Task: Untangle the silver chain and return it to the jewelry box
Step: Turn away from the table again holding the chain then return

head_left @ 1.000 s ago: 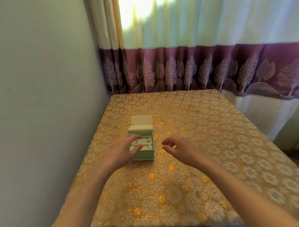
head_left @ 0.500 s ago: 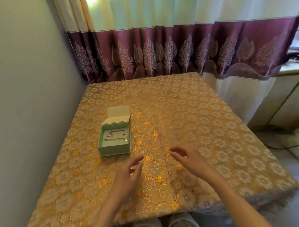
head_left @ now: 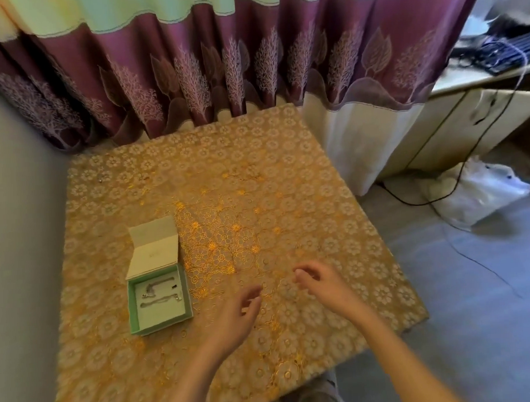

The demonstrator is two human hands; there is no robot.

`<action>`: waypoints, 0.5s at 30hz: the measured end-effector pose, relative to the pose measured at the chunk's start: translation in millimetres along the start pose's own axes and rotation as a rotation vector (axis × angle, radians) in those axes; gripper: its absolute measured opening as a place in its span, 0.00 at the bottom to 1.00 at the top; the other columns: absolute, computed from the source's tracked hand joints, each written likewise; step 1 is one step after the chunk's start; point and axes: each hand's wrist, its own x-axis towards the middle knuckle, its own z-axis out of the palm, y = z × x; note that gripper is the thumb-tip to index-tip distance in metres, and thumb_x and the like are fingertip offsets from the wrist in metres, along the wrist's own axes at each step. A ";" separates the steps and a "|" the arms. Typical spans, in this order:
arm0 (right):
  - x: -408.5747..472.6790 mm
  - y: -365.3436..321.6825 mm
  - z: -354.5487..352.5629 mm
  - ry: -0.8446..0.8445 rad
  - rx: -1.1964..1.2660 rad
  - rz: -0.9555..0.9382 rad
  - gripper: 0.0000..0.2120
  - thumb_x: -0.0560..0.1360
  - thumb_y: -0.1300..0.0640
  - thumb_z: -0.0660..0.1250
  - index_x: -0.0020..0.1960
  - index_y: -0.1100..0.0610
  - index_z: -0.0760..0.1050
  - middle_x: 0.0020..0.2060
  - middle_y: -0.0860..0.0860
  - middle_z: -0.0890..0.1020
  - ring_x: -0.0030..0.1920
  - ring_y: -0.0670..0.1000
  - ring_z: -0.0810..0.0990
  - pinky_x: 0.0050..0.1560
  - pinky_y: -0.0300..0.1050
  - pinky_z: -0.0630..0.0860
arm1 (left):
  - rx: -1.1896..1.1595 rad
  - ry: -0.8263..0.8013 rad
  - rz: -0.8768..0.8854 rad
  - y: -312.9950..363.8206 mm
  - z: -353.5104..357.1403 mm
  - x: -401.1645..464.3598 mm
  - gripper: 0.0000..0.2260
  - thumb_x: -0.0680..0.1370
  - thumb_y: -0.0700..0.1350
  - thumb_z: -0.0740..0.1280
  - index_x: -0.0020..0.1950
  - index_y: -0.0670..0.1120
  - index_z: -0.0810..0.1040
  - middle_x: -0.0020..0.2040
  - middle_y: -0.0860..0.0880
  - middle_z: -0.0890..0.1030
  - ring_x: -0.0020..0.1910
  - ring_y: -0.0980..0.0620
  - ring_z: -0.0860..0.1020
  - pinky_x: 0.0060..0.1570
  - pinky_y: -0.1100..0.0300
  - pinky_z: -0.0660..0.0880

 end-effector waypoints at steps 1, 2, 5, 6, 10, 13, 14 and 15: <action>-13.9 -2.3 -4.8 -0.004 0.011 0.038 0.09 0.78 0.53 0.60 0.56 0.52 0.74 0.48 0.45 0.79 0.52 0.47 0.78 0.53 0.40 0.75 | -0.001 -0.044 -0.017 7.0 1.2 -12.0 0.13 0.80 0.47 0.59 0.64 0.54 0.71 0.56 0.59 0.74 0.54 0.62 0.74 0.44 0.76 0.69; -27.3 -2.0 -9.3 -0.004 0.019 0.075 0.10 0.79 0.53 0.60 0.57 0.52 0.74 0.50 0.46 0.79 0.53 0.47 0.78 0.55 0.42 0.75 | -0.015 -0.073 -0.032 12.2 2.7 -22.7 0.12 0.80 0.48 0.59 0.63 0.55 0.70 0.56 0.60 0.74 0.55 0.62 0.74 0.45 0.76 0.69; -62.3 10.0 -23.7 0.001 0.070 0.143 0.08 0.78 0.53 0.60 0.56 0.49 0.74 0.50 0.47 0.79 0.52 0.47 0.78 0.56 0.44 0.75 | -0.041 -0.087 -0.048 29.4 9.8 -45.6 0.11 0.80 0.47 0.60 0.61 0.55 0.71 0.54 0.61 0.75 0.54 0.63 0.74 0.46 0.76 0.70; -71.9 15.2 -30.7 0.009 0.088 0.154 0.07 0.78 0.53 0.61 0.55 0.48 0.74 0.49 0.47 0.80 0.51 0.47 0.79 0.56 0.45 0.76 | -0.041 -0.080 -0.042 37.6 13.0 -48.4 0.11 0.80 0.47 0.60 0.61 0.55 0.71 0.54 0.61 0.75 0.53 0.64 0.74 0.45 0.76 0.70; -102.1 38.3 -76.9 0.057 0.121 0.147 0.07 0.78 0.55 0.60 0.48 0.43 0.74 0.44 0.44 0.80 0.46 0.45 0.80 0.48 0.42 0.76 | -0.004 -0.065 0.022 80.0 38.3 -41.8 0.10 0.80 0.48 0.59 0.61 0.56 0.71 0.56 0.59 0.76 0.56 0.61 0.75 0.47 0.74 0.70; -118.5 65.0 -128.0 0.126 0.134 0.116 0.09 0.78 0.58 0.61 0.44 0.45 0.74 0.40 0.47 0.81 0.39 0.44 0.80 0.48 0.48 0.78 | 0.002 -0.018 0.073 122.5 74.6 -25.4 0.11 0.79 0.48 0.59 0.61 0.55 0.72 0.57 0.55 0.77 0.57 0.57 0.76 0.53 0.66 0.72; -124.7 72.7 -148.3 0.140 0.136 0.102 0.08 0.78 0.60 0.61 0.44 0.48 0.74 0.40 0.49 0.81 0.36 0.41 0.79 0.45 0.44 0.77 | -0.014 0.009 0.095 140.0 90.1 -20.0 0.11 0.79 0.47 0.59 0.61 0.54 0.72 0.58 0.54 0.78 0.57 0.55 0.76 0.54 0.62 0.73; -131.2 80.1 -169.1 0.148 0.148 0.090 0.07 0.78 0.61 0.61 0.45 0.51 0.74 0.40 0.51 0.80 0.34 0.39 0.78 0.41 0.38 0.76 | -0.042 0.036 0.118 159.2 106.9 -15.8 0.11 0.79 0.46 0.59 0.61 0.53 0.72 0.57 0.53 0.78 0.57 0.54 0.76 0.54 0.60 0.73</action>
